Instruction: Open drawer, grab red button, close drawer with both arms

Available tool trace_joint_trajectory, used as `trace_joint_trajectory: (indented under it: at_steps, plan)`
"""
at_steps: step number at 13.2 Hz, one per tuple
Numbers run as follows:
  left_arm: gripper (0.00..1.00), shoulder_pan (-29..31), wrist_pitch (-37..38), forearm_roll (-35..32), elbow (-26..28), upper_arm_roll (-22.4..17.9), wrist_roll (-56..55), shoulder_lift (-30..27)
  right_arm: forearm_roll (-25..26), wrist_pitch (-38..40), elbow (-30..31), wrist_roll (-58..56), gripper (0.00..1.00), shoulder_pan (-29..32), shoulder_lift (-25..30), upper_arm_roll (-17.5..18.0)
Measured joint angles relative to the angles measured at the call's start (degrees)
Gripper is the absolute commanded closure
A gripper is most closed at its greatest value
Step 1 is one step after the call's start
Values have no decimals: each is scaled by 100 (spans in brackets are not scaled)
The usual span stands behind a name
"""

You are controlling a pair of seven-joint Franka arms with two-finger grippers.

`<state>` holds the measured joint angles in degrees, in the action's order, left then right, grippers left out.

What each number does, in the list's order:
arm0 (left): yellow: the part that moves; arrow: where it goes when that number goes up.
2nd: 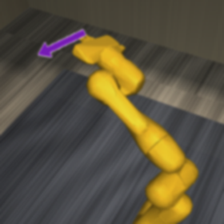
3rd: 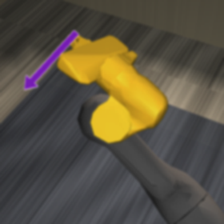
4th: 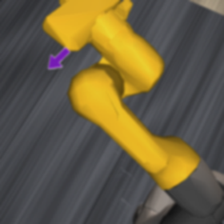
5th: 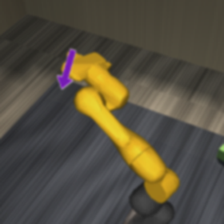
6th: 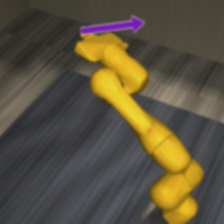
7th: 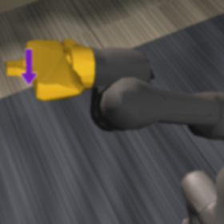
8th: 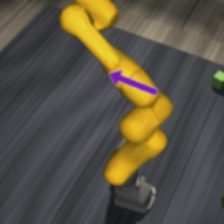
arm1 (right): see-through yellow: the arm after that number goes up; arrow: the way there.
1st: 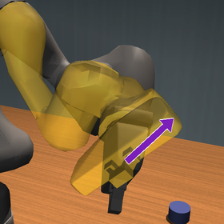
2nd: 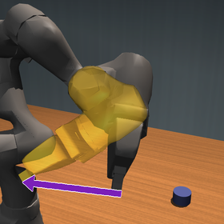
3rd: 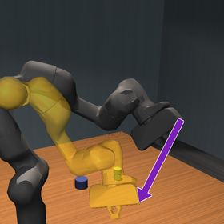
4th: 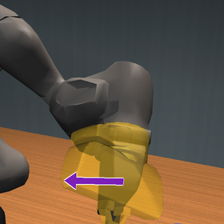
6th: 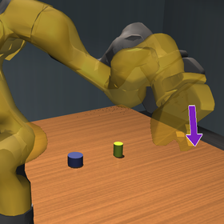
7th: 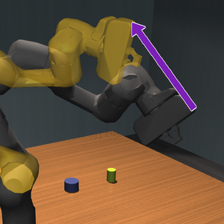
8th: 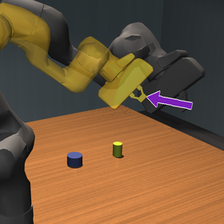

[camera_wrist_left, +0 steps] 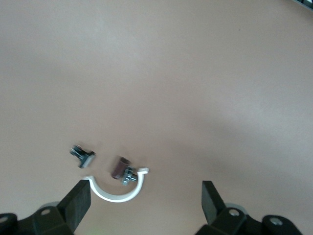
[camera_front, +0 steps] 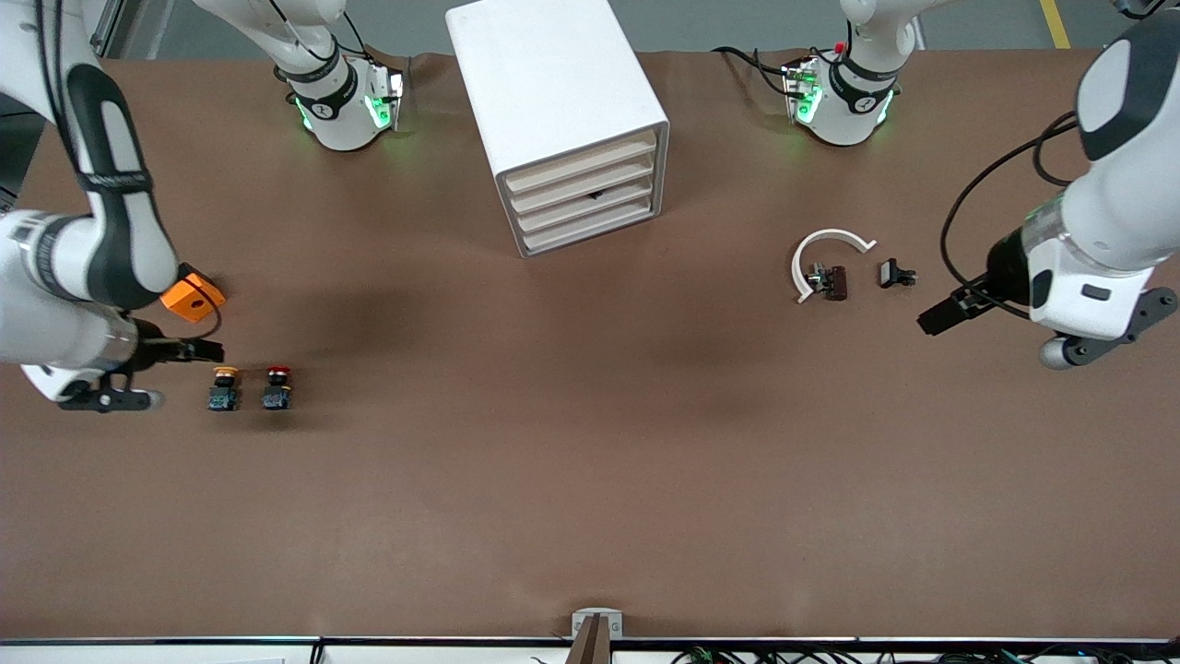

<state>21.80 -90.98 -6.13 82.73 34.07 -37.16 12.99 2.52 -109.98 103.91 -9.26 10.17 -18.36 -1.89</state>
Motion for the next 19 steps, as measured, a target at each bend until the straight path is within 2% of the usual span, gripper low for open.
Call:
trace_joint_trajectory:
  at_steps: [2,4,5,8,11,15,19]
  plan:
    - [0,292,75,-5,-79,-13,546,-178,1,1021,-455,-8,0,103,278,2]
    - [0,335,224,1,-106,-260,1117,-498,1,1987,-1049,-8,0,174,442,2]
    - [0,278,368,39,-106,-464,1352,-664,0,2416,-1347,-6,0,189,480,3]
    - [0,-409,652,217,-74,-1524,1979,-1057,0,3403,-2137,-4,0,196,494,42]
    - [0,-1177,718,245,149,-2424,2724,-1370,-19,3835,-2769,0,0,195,497,85]
    - [0,-1750,723,455,523,-3372,3282,-1763,-94,4050,-2985,260,0,149,498,129]
    - [0,-2098,723,508,799,-3614,3368,-2082,-134,4361,-3137,1179,0,-323,861,218]
